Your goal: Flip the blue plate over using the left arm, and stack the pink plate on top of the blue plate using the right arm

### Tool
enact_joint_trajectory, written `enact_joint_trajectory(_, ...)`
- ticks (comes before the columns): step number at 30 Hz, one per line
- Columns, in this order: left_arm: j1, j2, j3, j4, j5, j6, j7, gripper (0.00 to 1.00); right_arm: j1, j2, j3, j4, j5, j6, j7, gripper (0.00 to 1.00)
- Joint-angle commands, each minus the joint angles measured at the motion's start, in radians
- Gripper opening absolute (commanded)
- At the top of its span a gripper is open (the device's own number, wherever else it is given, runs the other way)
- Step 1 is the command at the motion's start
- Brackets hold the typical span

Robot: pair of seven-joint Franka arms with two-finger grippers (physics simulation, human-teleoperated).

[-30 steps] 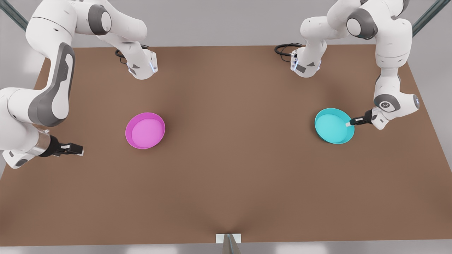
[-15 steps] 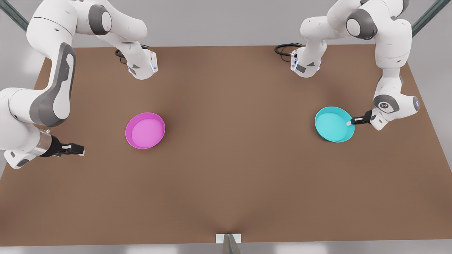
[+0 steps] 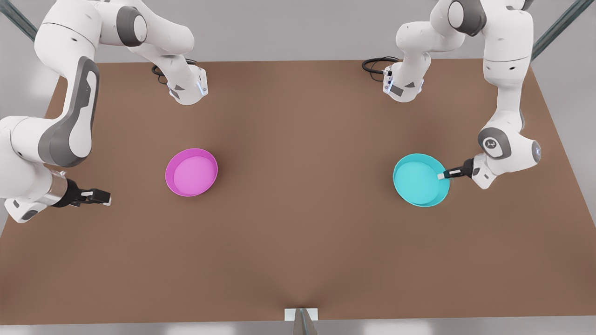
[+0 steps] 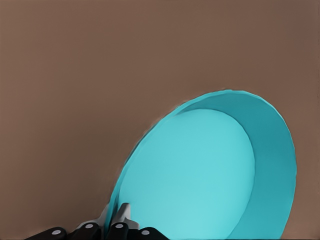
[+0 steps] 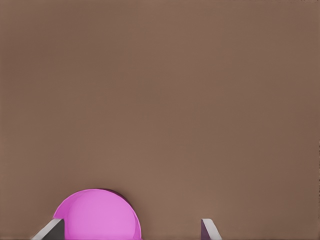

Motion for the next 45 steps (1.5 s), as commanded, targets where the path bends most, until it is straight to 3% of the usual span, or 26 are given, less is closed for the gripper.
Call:
enact_joint_trajectory(1, 0.002, 0.000, -0.014, 0.002, -0.097, 0.000, -0.008, 0.21, 0.000, 0.000, 0.001, 0.000, -0.001, 0.000, -0.005, 1.00)
enact_joint_trajectory(8, -0.002, 0.009, -0.173, 0.106, -0.077, 0.002, -0.223, 0.21, -0.025, 0.015, 0.001, -0.023, -0.010, -0.029, -0.112, 1.00)
enact_joint_trajectory(12, -0.082, 0.015, -0.192, 0.150, -0.060, 0.003, -0.366, 0.21, -0.019, -0.005, 0.001, -0.015, -0.010, -0.095, -0.108, 1.00)
enact_joint_trajectory(13, -0.097, 0.015, -0.193, 0.150, -0.060, 0.005, -0.375, 0.21, -0.020, -0.054, 0.004, -0.095, -0.009, -0.071, -0.108, 1.00)
enact_joint_trajectory(14, -0.131, 0.020, -0.192, 0.160, -0.060, 0.009, -0.401, 0.21, -0.028, -0.172, 0.009, -0.311, -0.009, 0.117, -0.122, 1.00)
enact_joint_trajectory(17, -0.209, 0.034, -0.192, 0.199, -0.058, 0.012, -0.472, 0.21, -0.022, -0.215, 0.011, -0.495, -0.004, 0.124, -0.111, 1.00)
enact_joint_trajectory(20, -0.263, 0.048, -0.192, 0.241, -0.055, 0.011, -0.522, 0.21, -0.032, -0.207, 0.011, -0.640, 0.002, 0.098, -0.122, 1.00)
enact_joint_trajectory(26, -0.424, 0.091, -0.190, 0.311, -0.018, 0.015, -0.731, 0.21, -0.023, -0.204, 0.011, -0.713, 0.001, 0.129, -0.114, 1.00)
enact_joint_trajectory(27, -0.450, 0.091, -0.190, 0.314, 0.001, 0.015, -0.768, 0.21, -0.032, -0.207, 0.012, -0.801, 0.007, 0.246, -0.125, 1.00)
enact_joint_trajectory(28, -0.472, 0.098, -0.192, 0.350, 0.052, 0.015, -0.844, 0.21, -0.081, -0.204, 0.012, -0.883, 0.207, 0.375, -0.151, 1.00)
enact_joint_trajectory(29, -0.502, 0.104, -0.190, 0.367, 0.089, 0.015, -0.898, 0.21, -0.088, -0.204, 0.012, -0.923, 0.235, 0.491, -0.218, 1.00)
enact_joint_trajectory(37, -0.731, 0.140, -0.190, 0.535, 0.647, -0.032, -1.340, 0.21, -0.146, -0.068, 0.005, -0.943, 0.334, 0.586, -0.168, 1.00)
enact_joint_trajectory(45, -0.817, 0.127, -0.189, 0.672, 1.003, -0.288, -1.334, 0.21, -0.106, -0.046, 0.023, -0.942, 0.337, 0.573, -0.168, 1.00)
